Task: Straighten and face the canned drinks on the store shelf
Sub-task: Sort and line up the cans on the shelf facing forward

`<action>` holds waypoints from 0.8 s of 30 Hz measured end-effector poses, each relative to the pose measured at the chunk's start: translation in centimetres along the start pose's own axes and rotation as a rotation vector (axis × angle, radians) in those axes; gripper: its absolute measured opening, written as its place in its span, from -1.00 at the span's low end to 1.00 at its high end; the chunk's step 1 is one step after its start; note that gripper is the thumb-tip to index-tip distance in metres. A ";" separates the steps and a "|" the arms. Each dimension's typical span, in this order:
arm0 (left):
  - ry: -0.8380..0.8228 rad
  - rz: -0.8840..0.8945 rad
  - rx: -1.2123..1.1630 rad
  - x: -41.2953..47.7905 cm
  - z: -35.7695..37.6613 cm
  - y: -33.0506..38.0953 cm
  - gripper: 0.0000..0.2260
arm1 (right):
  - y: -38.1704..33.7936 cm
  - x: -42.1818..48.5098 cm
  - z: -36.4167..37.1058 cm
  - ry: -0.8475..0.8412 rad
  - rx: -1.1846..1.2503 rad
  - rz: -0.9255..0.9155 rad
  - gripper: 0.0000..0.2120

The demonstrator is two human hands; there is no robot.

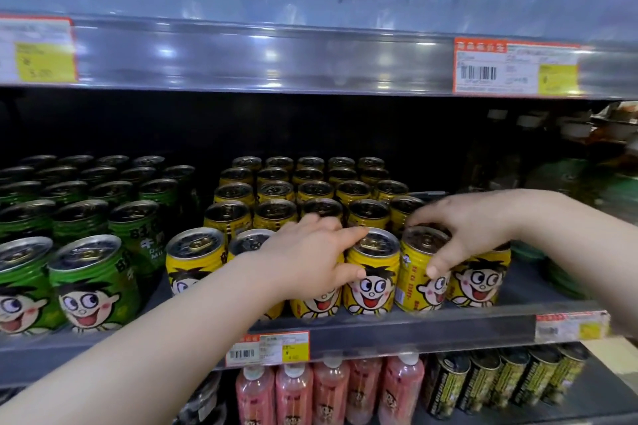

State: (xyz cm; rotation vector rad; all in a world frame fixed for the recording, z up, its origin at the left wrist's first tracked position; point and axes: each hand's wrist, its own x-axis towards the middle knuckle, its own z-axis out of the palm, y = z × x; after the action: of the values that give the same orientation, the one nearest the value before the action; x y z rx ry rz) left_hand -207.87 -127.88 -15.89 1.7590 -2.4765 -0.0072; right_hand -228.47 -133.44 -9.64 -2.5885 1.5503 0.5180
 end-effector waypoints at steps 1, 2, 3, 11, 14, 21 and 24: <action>-0.002 -0.002 -0.052 -0.1 -0.2 -0.1 -0.42 | 0.5 -0.2 -0.1 -0.018 0.007 0.015 -0.22; 0.005 -0.011 -0.105 -0.2 -0.5 -0.1 -0.41 | 0.9 -0.3 -0.2 -0.032 0.000 0.042 -0.19; 0.024 -0.027 -0.135 -0.4 -0.8 -0.2 -0.39 | 1.4 -0.4 -0.1 -0.045 -0.023 0.077 -0.16; 0.044 -0.282 0.029 -3.9 -1.7 -3.6 -0.22 | 2.5 0.1 0.8 -0.098 -0.088 0.168 -0.13; 0.035 -0.327 0.018 -4.9 -1.6 -5.0 -0.20 | 2.0 0.0 -0.1 -0.138 -0.006 0.116 -0.12; 0.025 -0.399 0.007 -6.6 -1.8 -7.2 -0.17 | -1.0 2.7 -0.9 0.283 0.220 -0.166 -0.35; -0.004 -0.412 -0.018 -7.2 -1.9 -8.1 -0.15 | -4.0 3.7 0.1 0.280 0.235 -0.305 -0.48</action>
State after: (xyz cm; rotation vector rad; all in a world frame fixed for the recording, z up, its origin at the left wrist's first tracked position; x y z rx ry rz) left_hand -197.76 -123.66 -15.10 2.2242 -2.0625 -0.0648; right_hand -223.46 -134.58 -11.38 -2.7203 1.1558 -0.0521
